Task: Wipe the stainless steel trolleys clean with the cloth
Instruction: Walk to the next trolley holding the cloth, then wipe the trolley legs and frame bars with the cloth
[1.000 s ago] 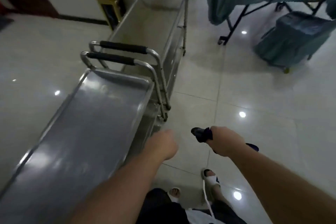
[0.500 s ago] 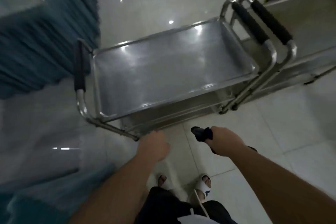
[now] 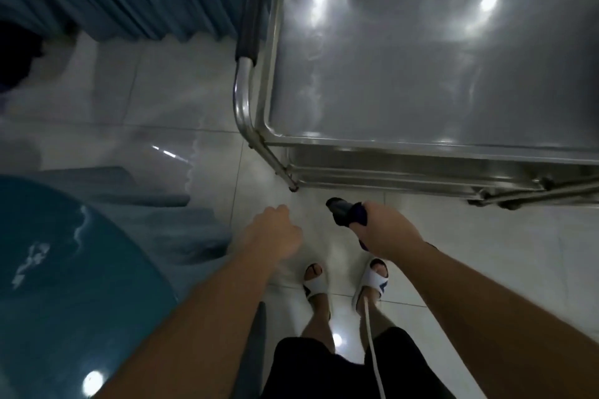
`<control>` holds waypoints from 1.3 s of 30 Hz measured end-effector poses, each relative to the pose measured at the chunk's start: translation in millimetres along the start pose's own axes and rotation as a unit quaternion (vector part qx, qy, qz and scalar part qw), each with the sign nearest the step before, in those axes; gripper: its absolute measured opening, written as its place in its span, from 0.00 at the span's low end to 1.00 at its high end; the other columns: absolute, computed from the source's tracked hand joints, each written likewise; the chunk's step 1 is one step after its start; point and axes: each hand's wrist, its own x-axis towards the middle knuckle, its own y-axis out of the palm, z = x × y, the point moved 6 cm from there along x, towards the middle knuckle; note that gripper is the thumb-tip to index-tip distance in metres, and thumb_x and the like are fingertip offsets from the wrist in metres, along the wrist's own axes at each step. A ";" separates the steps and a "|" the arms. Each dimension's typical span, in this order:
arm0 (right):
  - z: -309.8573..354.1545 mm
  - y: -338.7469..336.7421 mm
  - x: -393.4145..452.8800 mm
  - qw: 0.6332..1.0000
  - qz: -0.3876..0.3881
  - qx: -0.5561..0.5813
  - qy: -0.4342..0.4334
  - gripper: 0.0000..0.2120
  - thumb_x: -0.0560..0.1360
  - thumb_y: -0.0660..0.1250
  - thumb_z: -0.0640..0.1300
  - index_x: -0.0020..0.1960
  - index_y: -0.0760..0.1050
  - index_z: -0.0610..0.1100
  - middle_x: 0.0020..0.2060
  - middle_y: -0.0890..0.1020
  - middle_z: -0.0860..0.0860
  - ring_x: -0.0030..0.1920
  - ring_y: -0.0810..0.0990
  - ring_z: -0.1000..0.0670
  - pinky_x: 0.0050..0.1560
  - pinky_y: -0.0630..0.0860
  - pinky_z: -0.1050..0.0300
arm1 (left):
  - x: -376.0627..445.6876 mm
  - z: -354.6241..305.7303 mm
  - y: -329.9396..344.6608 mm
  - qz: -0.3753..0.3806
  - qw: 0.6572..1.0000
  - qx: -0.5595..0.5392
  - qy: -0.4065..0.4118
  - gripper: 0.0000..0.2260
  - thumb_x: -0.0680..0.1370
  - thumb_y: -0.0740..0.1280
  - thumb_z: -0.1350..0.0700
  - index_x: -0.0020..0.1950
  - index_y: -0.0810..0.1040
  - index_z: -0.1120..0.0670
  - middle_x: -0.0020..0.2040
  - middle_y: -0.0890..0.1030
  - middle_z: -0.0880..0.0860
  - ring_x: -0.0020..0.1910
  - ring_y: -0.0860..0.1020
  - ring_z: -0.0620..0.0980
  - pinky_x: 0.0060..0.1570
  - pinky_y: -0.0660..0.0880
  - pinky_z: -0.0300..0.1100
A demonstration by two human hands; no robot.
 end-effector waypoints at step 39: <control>83.7 177.6 397.5 0.903 -0.102 -0.241 -0.342 0.28 0.87 0.50 0.55 0.85 0.47 0.54 0.85 0.48 0.54 0.84 0.45 0.44 0.81 0.50 0.43 | 322.9 57.9 32.5 -0.491 0.600 -0.601 0.195 0.11 0.71 0.70 0.46 0.36 0.72 0.49 0.31 0.73 0.55 0.30 0.74 0.54 0.32 0.73 0.48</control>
